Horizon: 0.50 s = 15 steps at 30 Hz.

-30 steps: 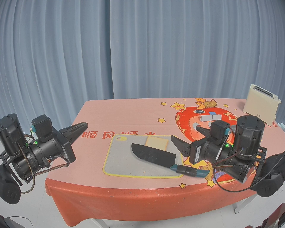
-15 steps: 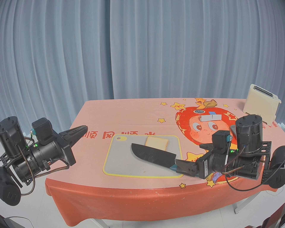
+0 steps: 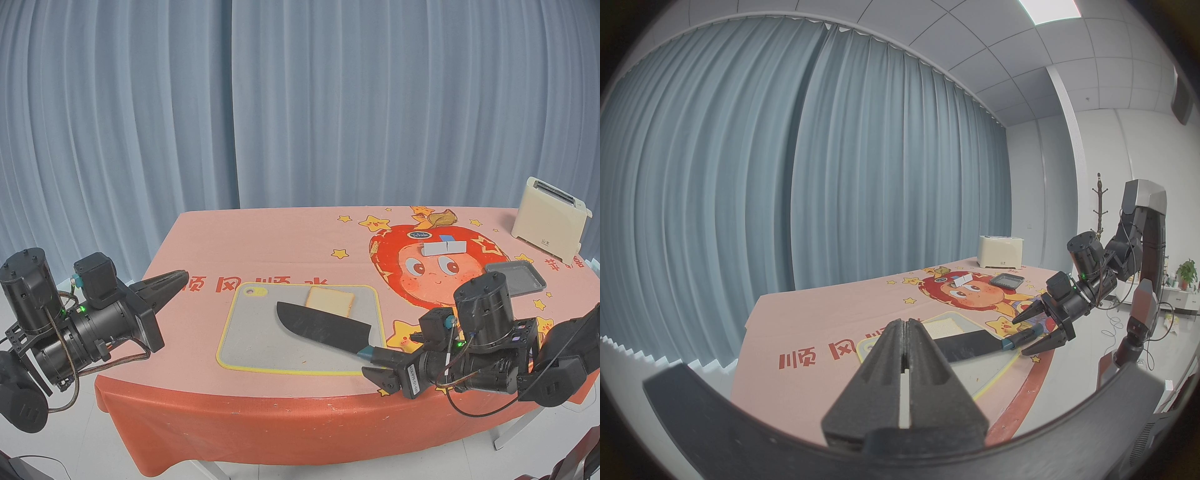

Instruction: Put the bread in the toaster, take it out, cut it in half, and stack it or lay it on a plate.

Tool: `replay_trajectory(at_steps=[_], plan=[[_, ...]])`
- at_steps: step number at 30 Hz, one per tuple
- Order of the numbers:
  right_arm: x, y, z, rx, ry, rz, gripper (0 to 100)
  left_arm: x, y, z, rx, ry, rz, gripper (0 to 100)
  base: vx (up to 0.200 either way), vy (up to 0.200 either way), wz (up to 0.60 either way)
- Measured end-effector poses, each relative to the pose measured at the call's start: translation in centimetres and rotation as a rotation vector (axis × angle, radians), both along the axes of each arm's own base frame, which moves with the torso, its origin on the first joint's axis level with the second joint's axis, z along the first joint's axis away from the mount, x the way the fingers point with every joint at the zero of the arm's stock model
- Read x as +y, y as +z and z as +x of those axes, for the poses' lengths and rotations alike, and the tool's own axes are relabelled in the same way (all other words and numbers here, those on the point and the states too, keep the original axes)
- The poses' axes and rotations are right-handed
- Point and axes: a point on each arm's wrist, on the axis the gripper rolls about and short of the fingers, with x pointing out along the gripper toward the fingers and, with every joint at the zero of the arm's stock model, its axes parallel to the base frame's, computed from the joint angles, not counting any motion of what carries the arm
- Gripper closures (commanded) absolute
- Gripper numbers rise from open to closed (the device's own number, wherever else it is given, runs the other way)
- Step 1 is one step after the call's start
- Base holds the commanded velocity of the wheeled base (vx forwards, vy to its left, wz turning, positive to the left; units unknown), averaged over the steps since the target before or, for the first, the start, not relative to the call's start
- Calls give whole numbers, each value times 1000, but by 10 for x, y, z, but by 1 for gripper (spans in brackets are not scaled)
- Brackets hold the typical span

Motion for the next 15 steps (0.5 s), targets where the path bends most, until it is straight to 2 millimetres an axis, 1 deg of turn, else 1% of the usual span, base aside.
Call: replay_trajectory(at_steps=[4, 5, 10, 15], plan=[[2, -6, 4, 3, -6, -18, 0, -1, -2, 1, 7, 0, 2, 100, 0, 0, 0], [2, -8, 4, 5, -6, -23, 100, -1, -2, 1, 8, 0, 3, 100, 0, 0, 0], [4, -13, 4, 20, 0, -37, 100, -1, -3, 2, 11, -1, 4, 100, 0, 0, 0], [6, -13, 4, 17, 5, -35, 100, -1, -3, 2, 13, -1, 4, 100, 0, 0, 0]])
